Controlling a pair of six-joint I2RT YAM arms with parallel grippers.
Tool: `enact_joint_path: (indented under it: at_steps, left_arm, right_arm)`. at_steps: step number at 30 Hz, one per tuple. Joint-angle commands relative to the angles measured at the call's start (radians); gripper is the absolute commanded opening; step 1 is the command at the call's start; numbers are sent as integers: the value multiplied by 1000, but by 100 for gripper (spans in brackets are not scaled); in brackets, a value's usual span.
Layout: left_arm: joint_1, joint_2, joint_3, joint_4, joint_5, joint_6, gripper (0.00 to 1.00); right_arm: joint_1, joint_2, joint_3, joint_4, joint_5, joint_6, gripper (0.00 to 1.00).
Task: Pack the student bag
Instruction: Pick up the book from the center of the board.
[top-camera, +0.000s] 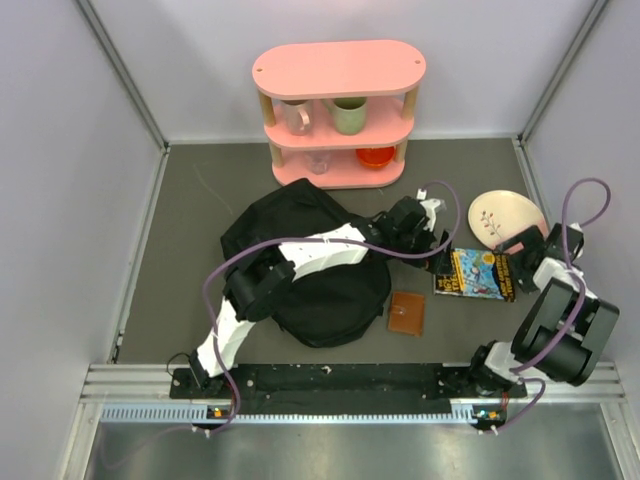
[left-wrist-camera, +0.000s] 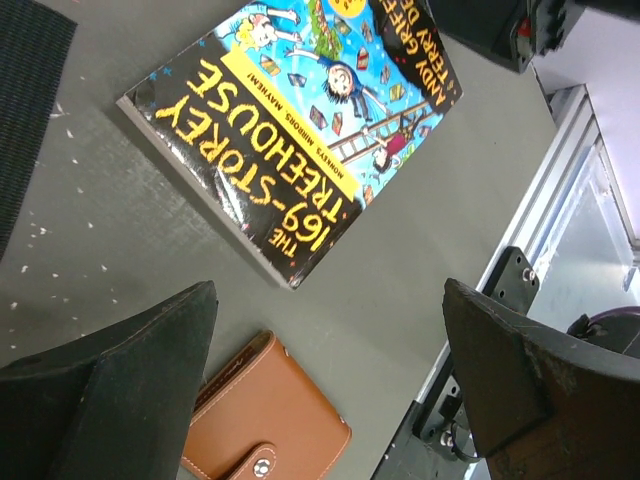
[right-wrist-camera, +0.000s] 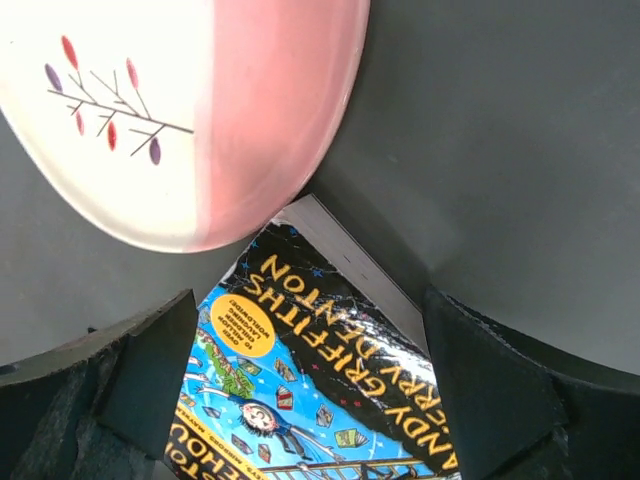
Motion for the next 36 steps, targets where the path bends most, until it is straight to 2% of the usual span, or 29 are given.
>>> enact_joint_path:
  at_steps: [1, 7, 15, 21, 25, 26, 28, 32, 34, 36]
  left_arm:
    - [22, 23, 36, 36, -21, -34, 99]
    - [41, 84, 50, 7, -29, -66, 98]
    - [50, 109, 52, -102, -146, -65, 98]
    - [55, 126, 28, 46, 24, -94, 95]
    - [55, 146, 45, 106, 94, -123, 86]
    - [53, 142, 45, 115, 100, -129, 79]
    - [55, 136, 44, 138, 121, -133, 71]
    - [55, 90, 35, 142, 109, -123, 41]
    - [55, 70, 27, 145, 106, -119, 31]
    - [55, 50, 28, 149, 106, -111, 28]
  right_arm:
    - [8, -46, -79, 8, -146, 25, 92]
    - [36, -153, -174, -14, -205, 10, 90]
    - [39, -235, -218, -49, -200, -27, 90]
    - [39, -244, -228, -57, -303, -36, 88]
    - [42, -278, -241, -58, -340, -36, 87]
    - [44, -288, -243, -63, -343, -36, 87]
    - [44, -295, -249, -68, -353, -42, 86]
    - [47, -293, -260, -74, -387, -52, 84]
    - [48, -293, -264, -74, -390, -55, 84]
    - [48, -293, -268, -74, -395, -62, 84]
